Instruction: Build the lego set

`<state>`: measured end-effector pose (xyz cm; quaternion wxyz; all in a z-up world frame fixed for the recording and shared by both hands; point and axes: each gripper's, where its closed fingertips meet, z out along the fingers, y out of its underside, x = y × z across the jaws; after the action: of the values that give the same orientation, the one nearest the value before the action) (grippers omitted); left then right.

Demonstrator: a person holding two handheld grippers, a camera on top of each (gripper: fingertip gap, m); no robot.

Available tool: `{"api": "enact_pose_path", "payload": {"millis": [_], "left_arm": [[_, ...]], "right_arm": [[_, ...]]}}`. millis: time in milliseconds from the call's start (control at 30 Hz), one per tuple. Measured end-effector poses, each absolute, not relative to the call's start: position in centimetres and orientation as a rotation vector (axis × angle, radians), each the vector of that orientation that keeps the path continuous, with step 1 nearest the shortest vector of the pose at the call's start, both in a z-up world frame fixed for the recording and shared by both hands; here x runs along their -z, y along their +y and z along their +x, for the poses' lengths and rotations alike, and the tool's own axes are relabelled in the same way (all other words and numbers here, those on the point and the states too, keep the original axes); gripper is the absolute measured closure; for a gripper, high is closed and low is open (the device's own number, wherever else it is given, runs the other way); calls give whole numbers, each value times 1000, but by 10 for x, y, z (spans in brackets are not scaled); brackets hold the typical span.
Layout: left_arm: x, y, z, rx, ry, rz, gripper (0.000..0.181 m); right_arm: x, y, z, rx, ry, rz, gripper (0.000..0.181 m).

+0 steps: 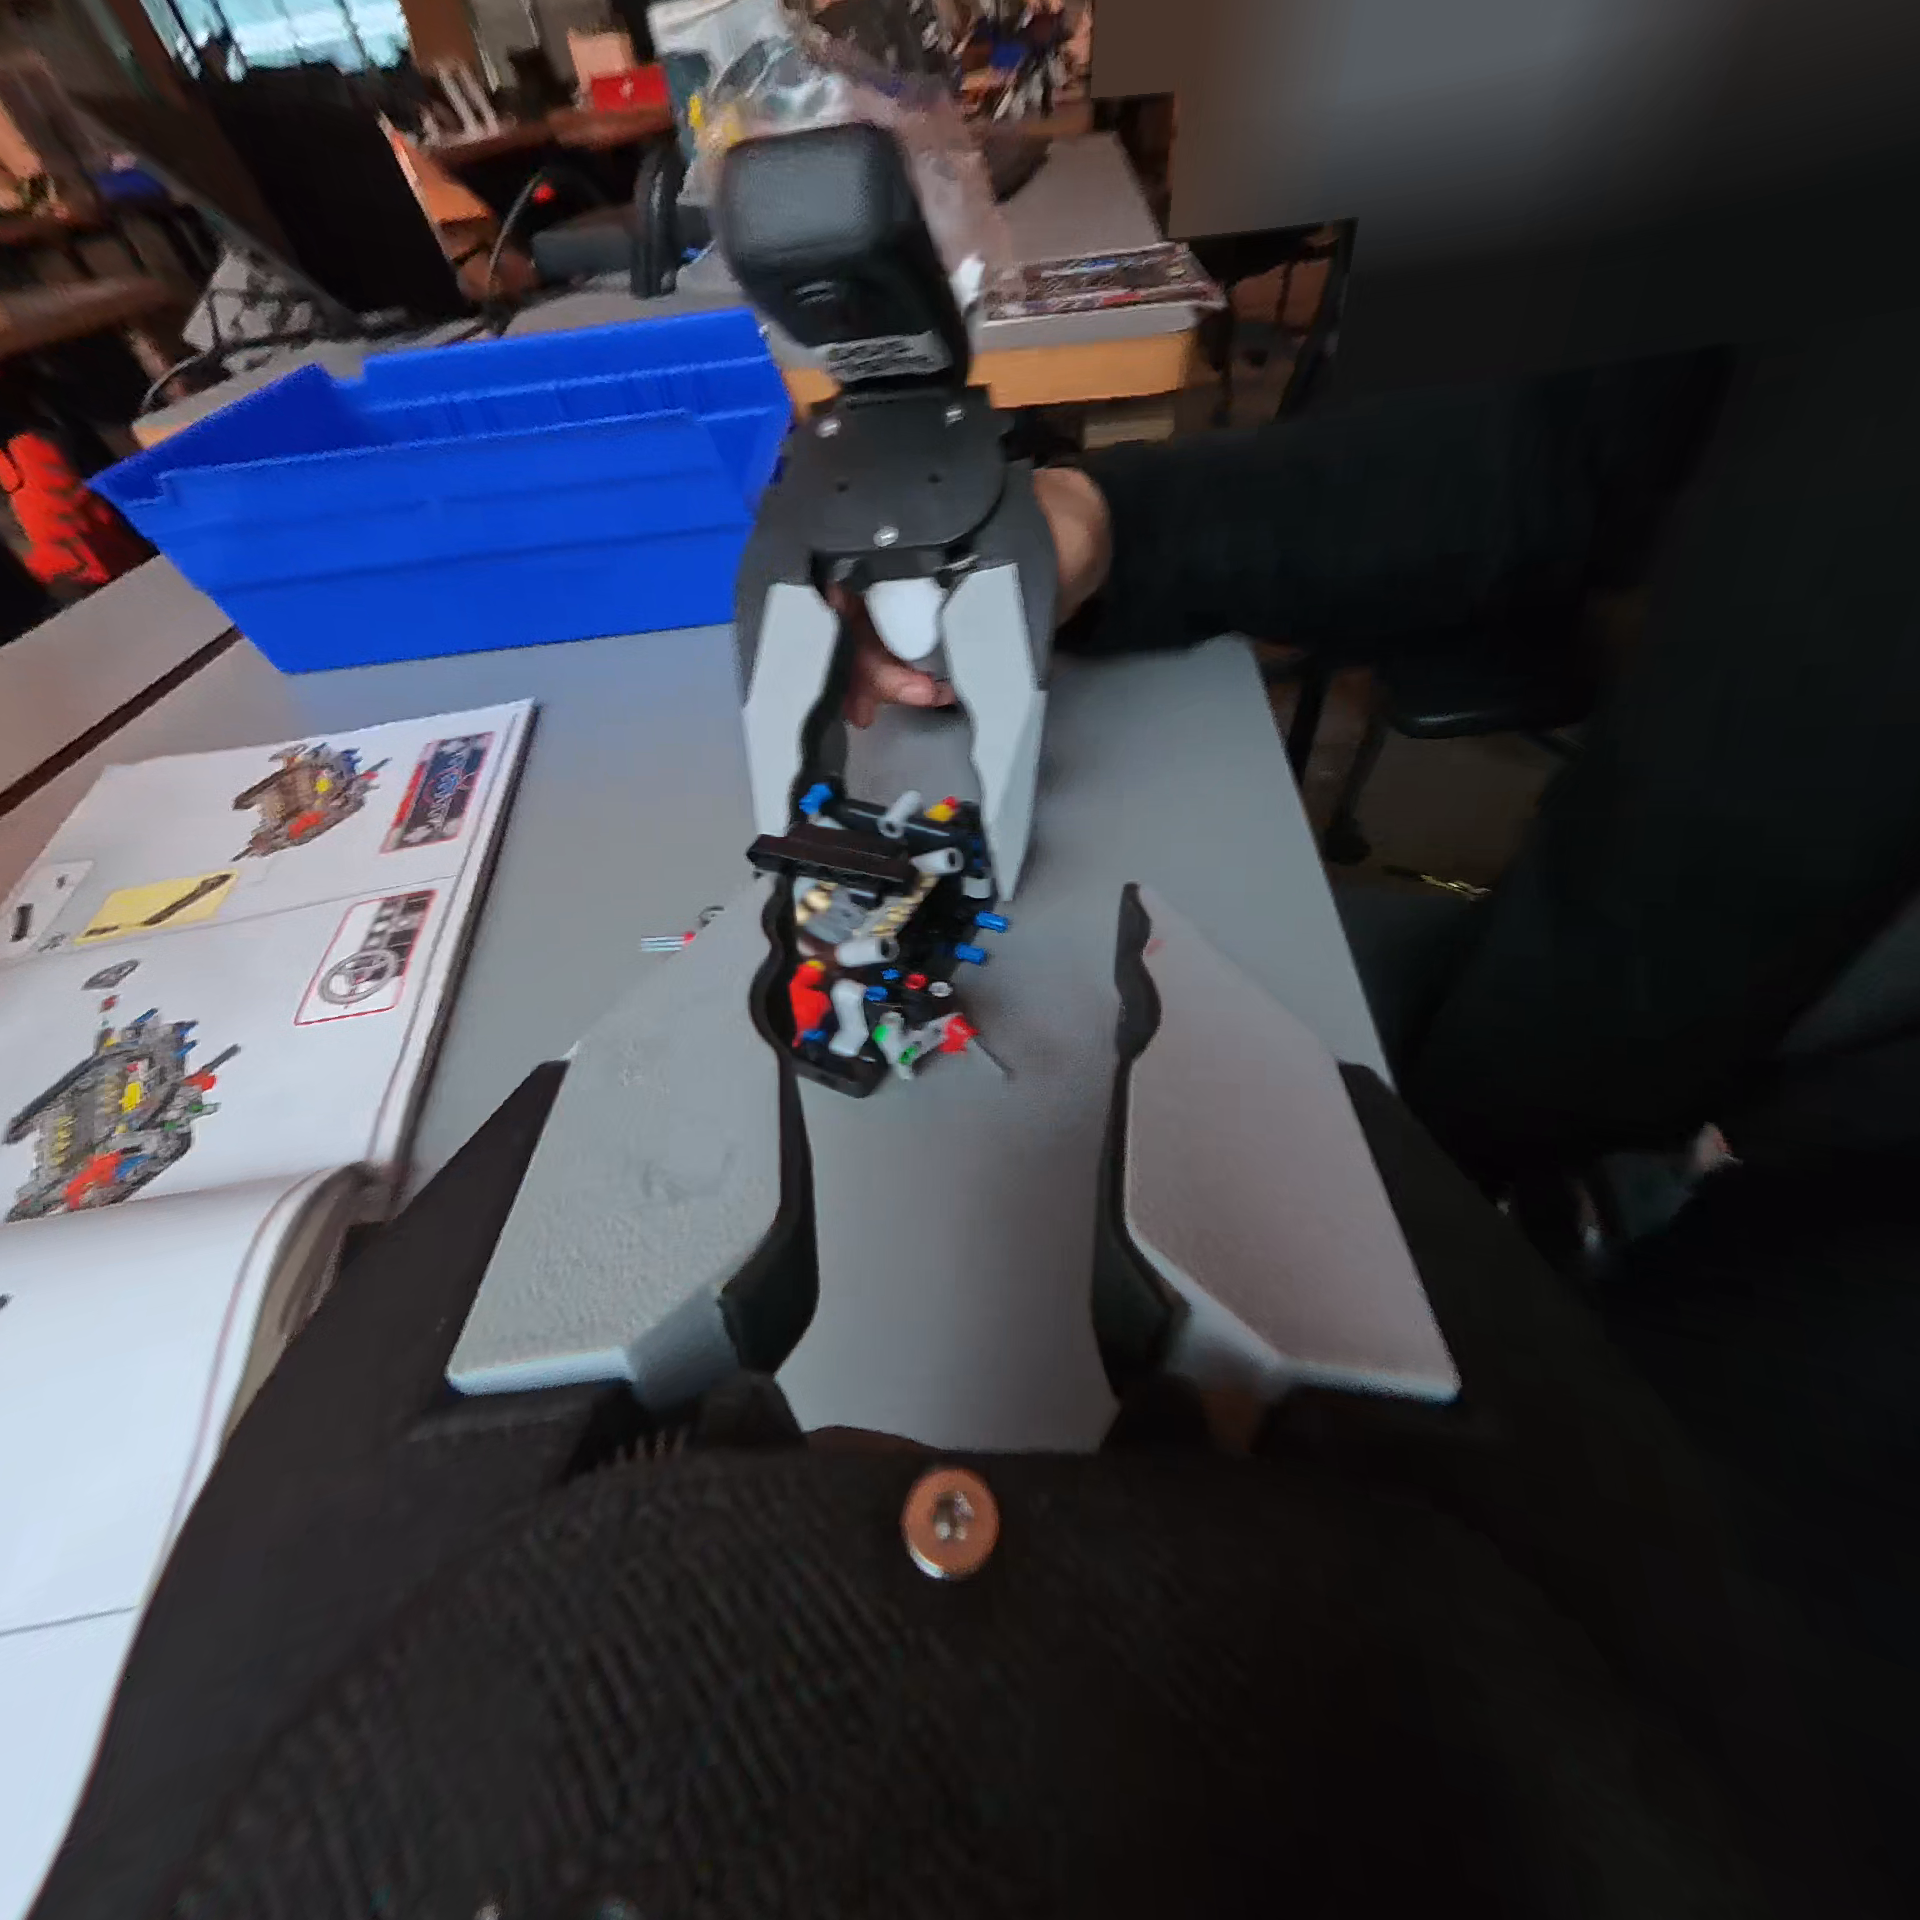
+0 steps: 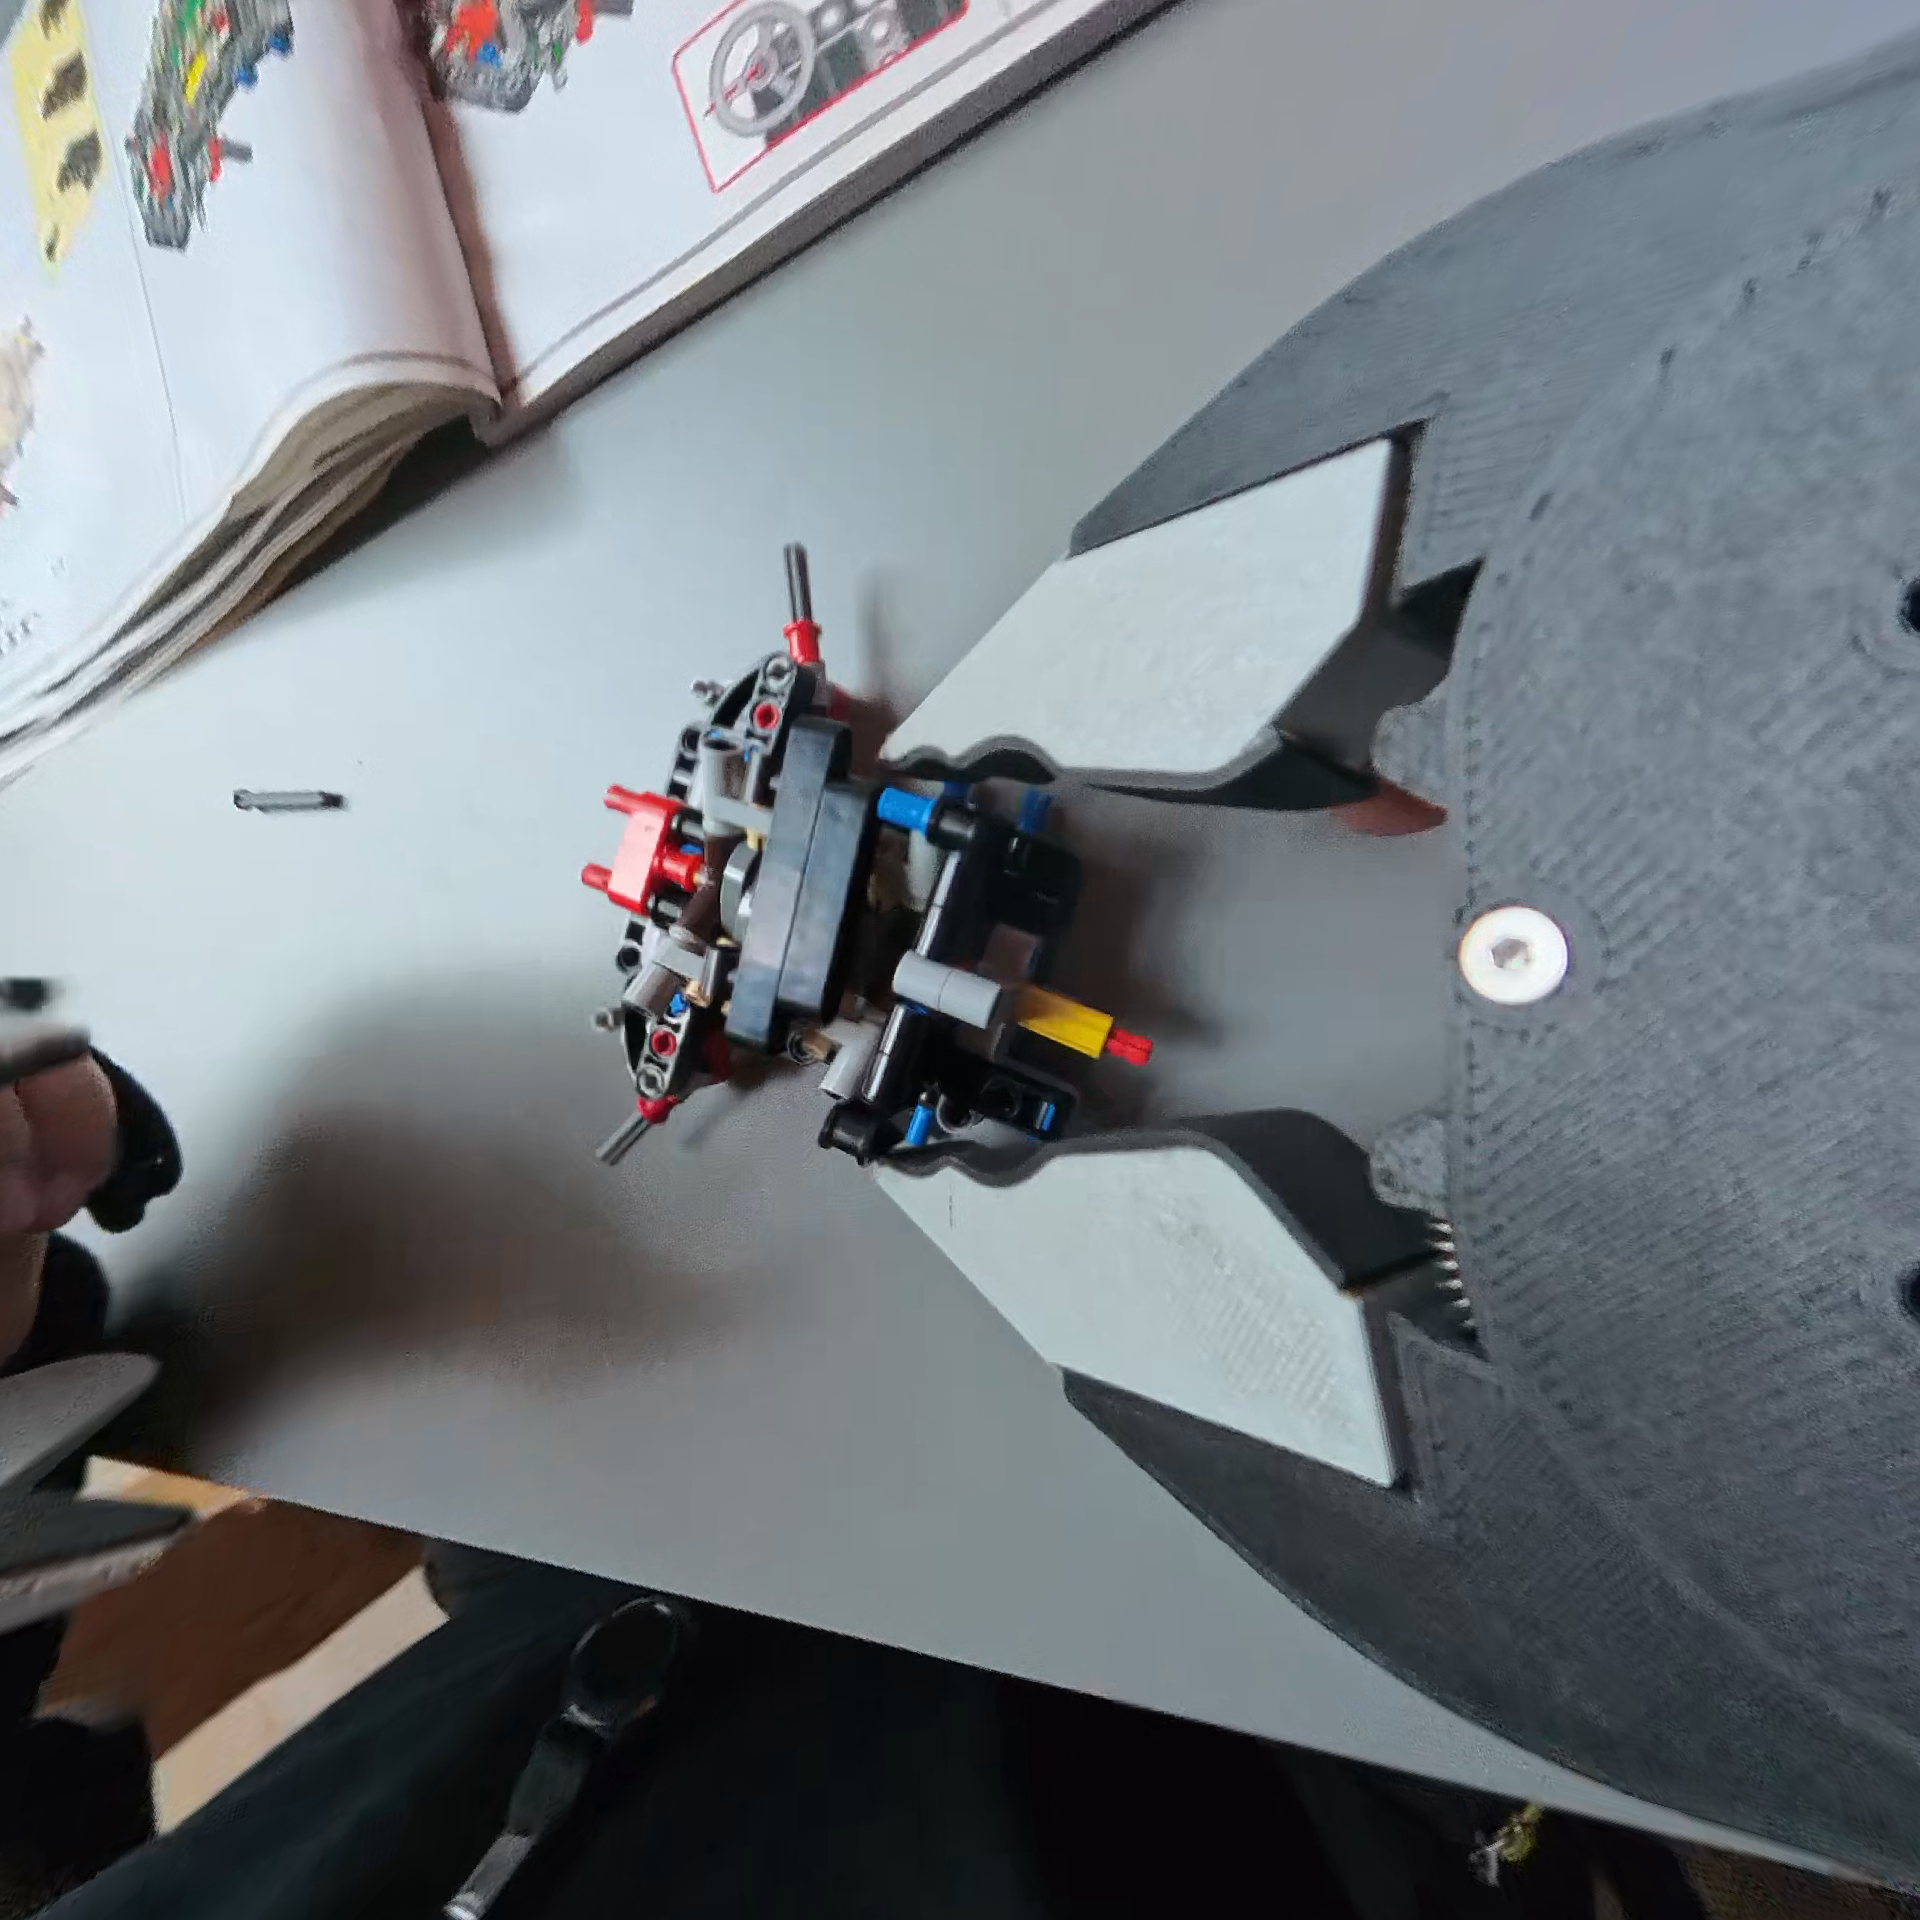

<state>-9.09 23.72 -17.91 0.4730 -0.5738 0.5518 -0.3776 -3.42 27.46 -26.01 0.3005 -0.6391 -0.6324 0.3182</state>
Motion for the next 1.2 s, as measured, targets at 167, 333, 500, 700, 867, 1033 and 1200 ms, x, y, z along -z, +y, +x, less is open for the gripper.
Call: {"api": "enact_pose_path", "payload": {"millis": [167, 333, 500, 700, 867, 1033, 1200], "left_arm": [[181, 215, -109, 1000, 1295, -1310, 126], [164, 223, -124, 945, 1173, -1277, 128], [178, 232, -132, 836, 1175, -1348, 128], [177, 243, -136, 798, 1127, -1366, 133], [175, 252, -140, 750, 1074, -1378, 131], [174, 252, -142, 727, 1058, -1373, 129], [177, 252, -145, 717, 1063, -1385, 129]], "right_arm": [[265, 280, -51, -873, -1833, -1606, 114], [264, 292, -76, -960, -1937, -1533, 114], [264, 293, -97, -1021, -2050, -1439, 114], [264, 285, -103, -1048, -2128, -1356, 114], [253, 277, -103, -1104, -2061, -1317, 112], [239, 274, -104, -1205, -1976, -1311, 115], [234, 276, -104, -1292, -1944, -1341, 116]]}}
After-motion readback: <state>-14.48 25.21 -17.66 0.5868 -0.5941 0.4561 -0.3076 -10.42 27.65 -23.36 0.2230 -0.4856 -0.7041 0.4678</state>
